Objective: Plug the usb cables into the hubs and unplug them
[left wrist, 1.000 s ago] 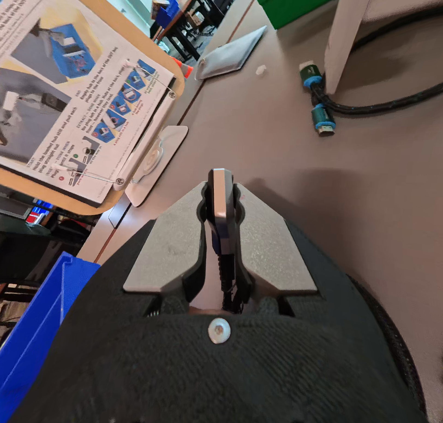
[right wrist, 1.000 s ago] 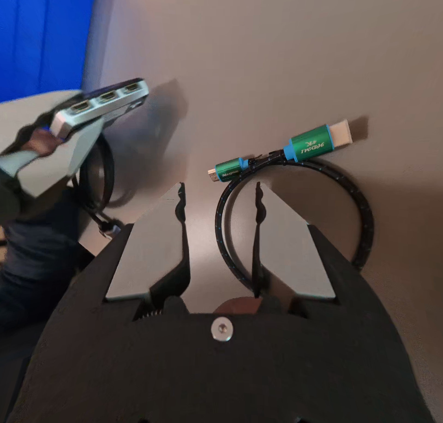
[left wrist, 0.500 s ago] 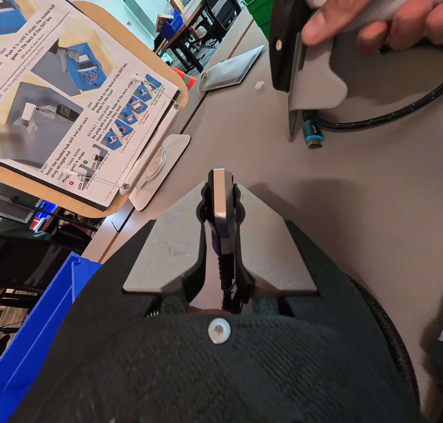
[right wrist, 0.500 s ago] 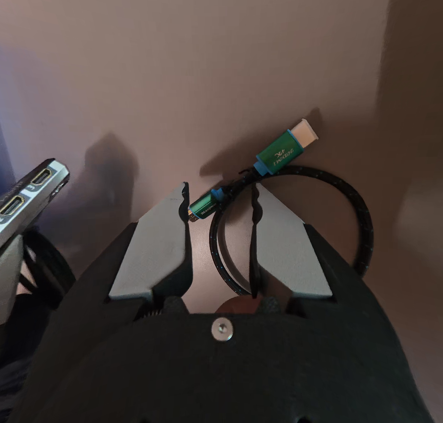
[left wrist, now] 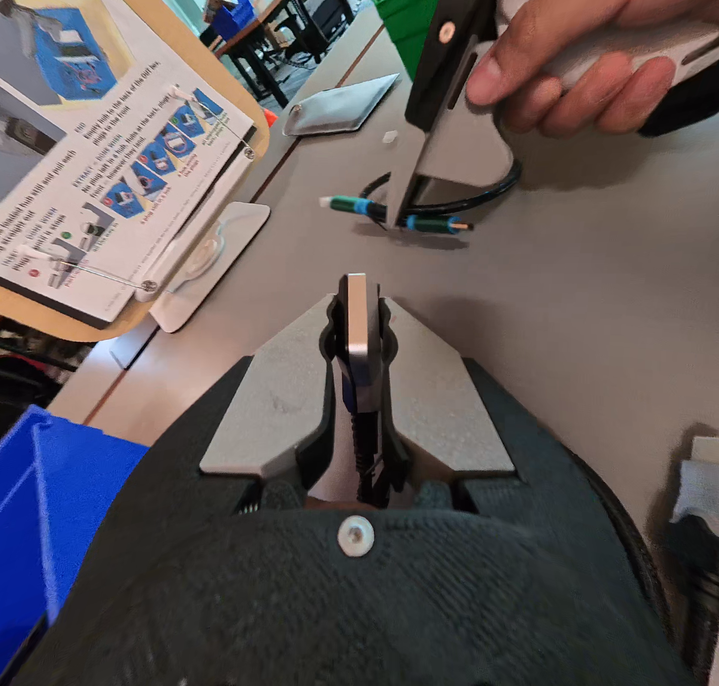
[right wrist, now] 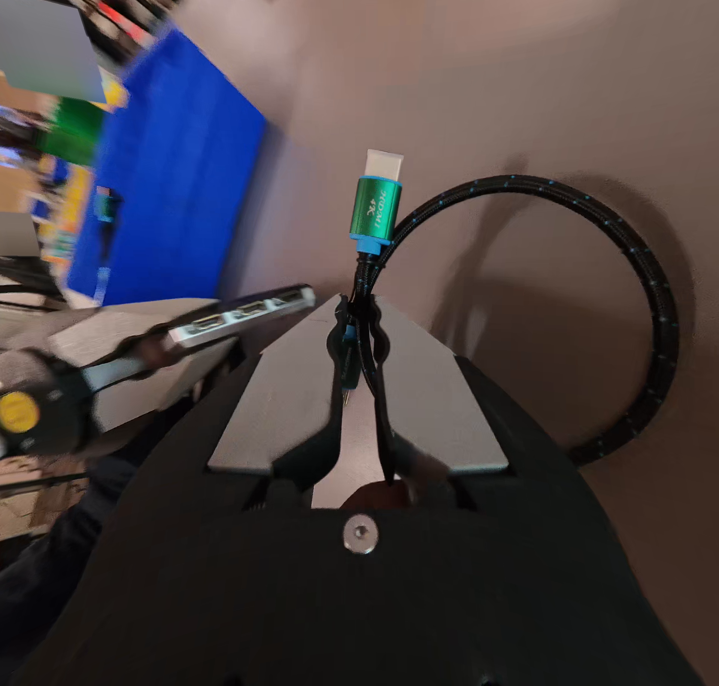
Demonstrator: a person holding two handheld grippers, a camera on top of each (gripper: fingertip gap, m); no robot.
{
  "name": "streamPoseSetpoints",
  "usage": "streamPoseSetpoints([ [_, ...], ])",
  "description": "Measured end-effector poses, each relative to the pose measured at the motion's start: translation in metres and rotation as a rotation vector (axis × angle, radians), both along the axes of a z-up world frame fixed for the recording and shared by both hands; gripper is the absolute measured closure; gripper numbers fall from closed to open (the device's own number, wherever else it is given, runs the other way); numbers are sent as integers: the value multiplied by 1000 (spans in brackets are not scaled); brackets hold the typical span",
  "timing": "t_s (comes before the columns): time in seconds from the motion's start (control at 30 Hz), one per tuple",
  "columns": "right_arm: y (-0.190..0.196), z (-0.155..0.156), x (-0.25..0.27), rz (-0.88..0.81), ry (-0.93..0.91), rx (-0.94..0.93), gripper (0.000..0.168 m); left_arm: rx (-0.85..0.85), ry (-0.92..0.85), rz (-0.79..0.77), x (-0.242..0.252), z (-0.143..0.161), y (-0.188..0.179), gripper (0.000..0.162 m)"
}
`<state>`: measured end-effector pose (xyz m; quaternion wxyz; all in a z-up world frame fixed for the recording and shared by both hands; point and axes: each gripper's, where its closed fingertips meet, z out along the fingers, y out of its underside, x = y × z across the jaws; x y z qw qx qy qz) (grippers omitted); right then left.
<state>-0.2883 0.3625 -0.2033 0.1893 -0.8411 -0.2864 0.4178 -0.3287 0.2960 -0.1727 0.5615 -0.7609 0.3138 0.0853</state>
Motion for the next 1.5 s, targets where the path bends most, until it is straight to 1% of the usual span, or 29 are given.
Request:
streamPoseSetpoints([
  [0.13,-15,40,-4,63,325,2,161,-48,-105,-55,7,-2,-1,145],
  [0.2,-19,58,-4,73,460,36,161,-65,-172,-103,16,-2,-3,145],
  [0.3,-17,73,-7,43,587,157,160,-86,-279,-135,24,0,-2,145],
  [0.4,-14,86,-10,-28,678,243,160,-61,-295,-98,21,2,3,145],
  [0.53,-11,94,-13,-172,698,314,161,81,-172,-28,14,9,11,145],
  [0.63,-8,98,-12,-275,703,346,160,232,-71,-19,18,23,12,145],
  [0.77,-17,112,-9,-323,787,367,161,387,55,-27,28,36,7,145],
  [0.83,-22,120,-6,-336,810,423,161,429,55,-18,29,42,6,145],
  [0.93,-28,127,-4,-352,804,534,160,451,8,-3,27,49,5,145],
  [1.0,-30,129,-4,-357,806,572,160,447,-21,3,26,51,6,145],
  [1.17,-28,132,-5,-370,818,576,160,452,-72,8,27,55,6,145],
  [1.5,-26,135,-8,-415,796,621,160,450,-95,8,28,58,5,145],
])
